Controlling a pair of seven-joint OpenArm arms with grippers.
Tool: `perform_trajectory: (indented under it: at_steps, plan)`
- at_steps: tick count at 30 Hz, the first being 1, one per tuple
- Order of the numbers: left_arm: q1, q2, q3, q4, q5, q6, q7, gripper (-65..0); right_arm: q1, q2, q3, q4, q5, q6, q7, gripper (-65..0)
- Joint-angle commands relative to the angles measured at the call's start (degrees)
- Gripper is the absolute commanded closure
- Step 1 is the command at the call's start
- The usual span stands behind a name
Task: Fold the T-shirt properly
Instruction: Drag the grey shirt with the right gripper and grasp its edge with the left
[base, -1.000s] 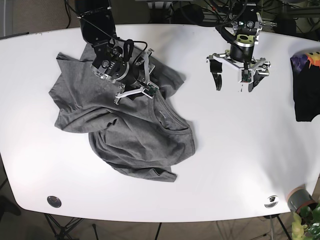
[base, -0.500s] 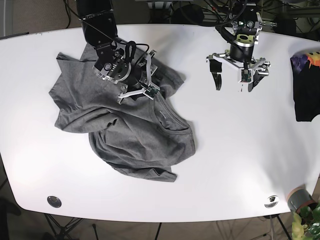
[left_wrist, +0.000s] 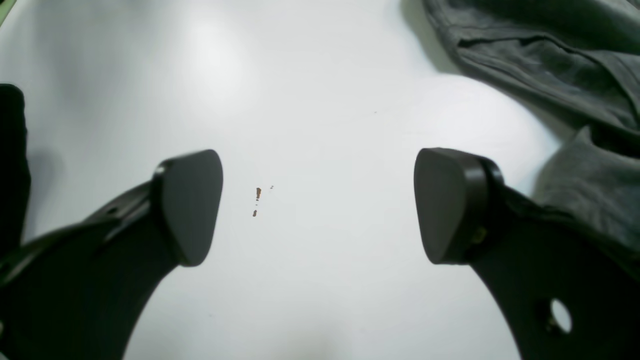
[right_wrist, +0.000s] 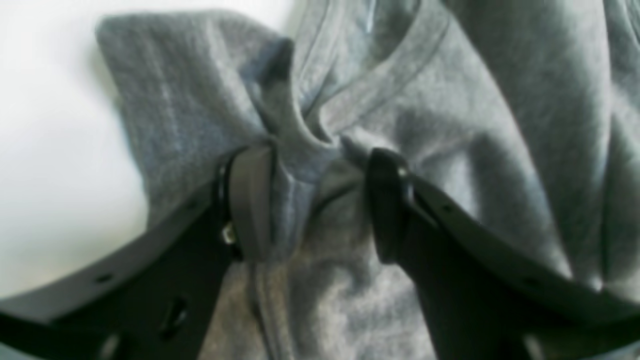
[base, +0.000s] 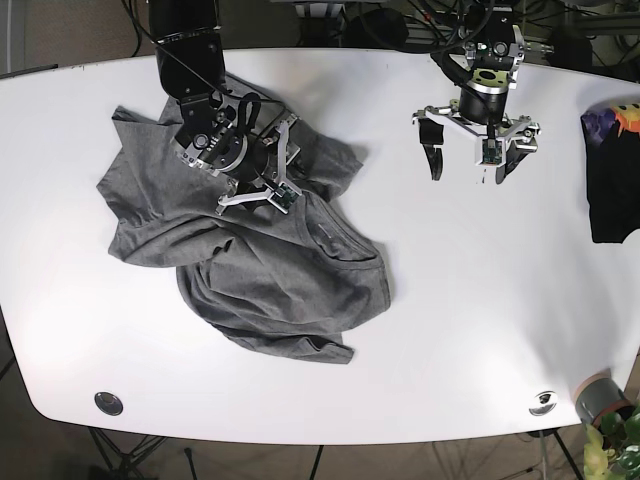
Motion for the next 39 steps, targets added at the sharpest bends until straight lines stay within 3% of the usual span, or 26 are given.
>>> perform_trajectory:
  at_steps: [1,32,34,39]
  plan:
    - [0.1,-0.6,-0.1,0.9,-0.1,0.2,-1.3,-56.7,0.9,-0.2,-0.1,1.1,0.6,-0.07,1.1,-29.2]
    - [0.2,-0.6,-0.1,0.9,-0.1,0.2,-1.3,-56.7,0.8,-0.5,-0.1,0.4,0.6,-0.07,1.1,-28.4]
    - [0.2,-0.6,-0.1,0.9,-0.1,0.2,-1.3,-56.7,0.9,-0.5,-0.1,0.4,0.6,-0.07,1.1,-24.3]
    - [0.2,-0.6,-0.1,0.9,-0.1,0.2,-1.3,-56.7,2.2,-0.5,-0.1,0.2,0.6,-0.07,0.7,-1.1]
